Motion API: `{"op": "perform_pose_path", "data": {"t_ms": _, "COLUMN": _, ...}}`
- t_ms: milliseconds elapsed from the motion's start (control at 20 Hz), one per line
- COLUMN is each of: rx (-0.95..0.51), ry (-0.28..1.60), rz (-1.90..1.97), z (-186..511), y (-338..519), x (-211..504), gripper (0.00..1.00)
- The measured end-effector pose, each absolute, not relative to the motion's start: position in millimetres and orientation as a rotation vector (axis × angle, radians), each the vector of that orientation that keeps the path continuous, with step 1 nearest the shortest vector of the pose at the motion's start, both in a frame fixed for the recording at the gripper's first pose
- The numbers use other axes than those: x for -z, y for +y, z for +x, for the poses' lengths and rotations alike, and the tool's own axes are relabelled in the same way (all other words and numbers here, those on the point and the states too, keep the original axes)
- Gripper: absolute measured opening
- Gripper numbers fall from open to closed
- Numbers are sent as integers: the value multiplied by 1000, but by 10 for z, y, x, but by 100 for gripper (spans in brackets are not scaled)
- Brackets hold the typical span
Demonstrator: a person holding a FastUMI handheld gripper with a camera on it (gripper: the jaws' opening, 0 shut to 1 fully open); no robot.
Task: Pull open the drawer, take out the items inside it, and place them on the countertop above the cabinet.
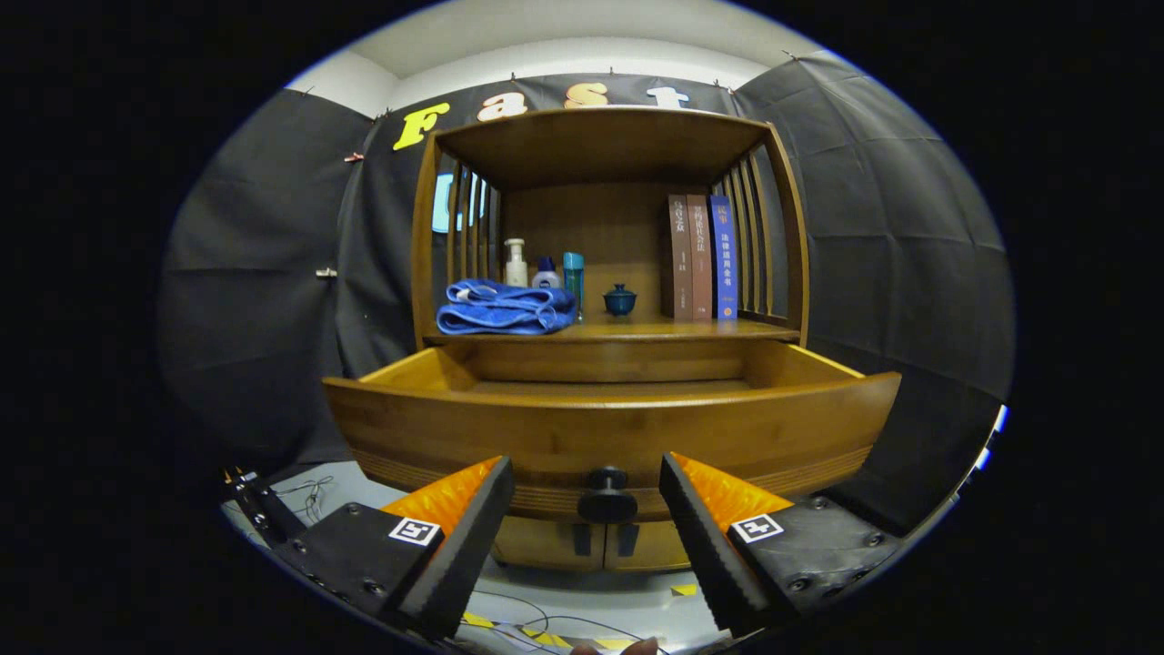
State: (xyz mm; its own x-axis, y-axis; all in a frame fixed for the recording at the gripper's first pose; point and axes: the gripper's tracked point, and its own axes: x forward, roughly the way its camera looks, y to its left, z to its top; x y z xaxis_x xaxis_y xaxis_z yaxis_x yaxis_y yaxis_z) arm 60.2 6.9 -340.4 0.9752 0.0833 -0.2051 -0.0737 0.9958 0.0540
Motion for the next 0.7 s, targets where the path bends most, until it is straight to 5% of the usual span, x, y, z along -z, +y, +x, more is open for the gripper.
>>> {"op": "perform_pose_path", "data": {"t_ms": 700, "rx": -85, "ry": 582, "rz": 22, "z": 1792, "y": -77, "x": 2843, "gripper": 100}}
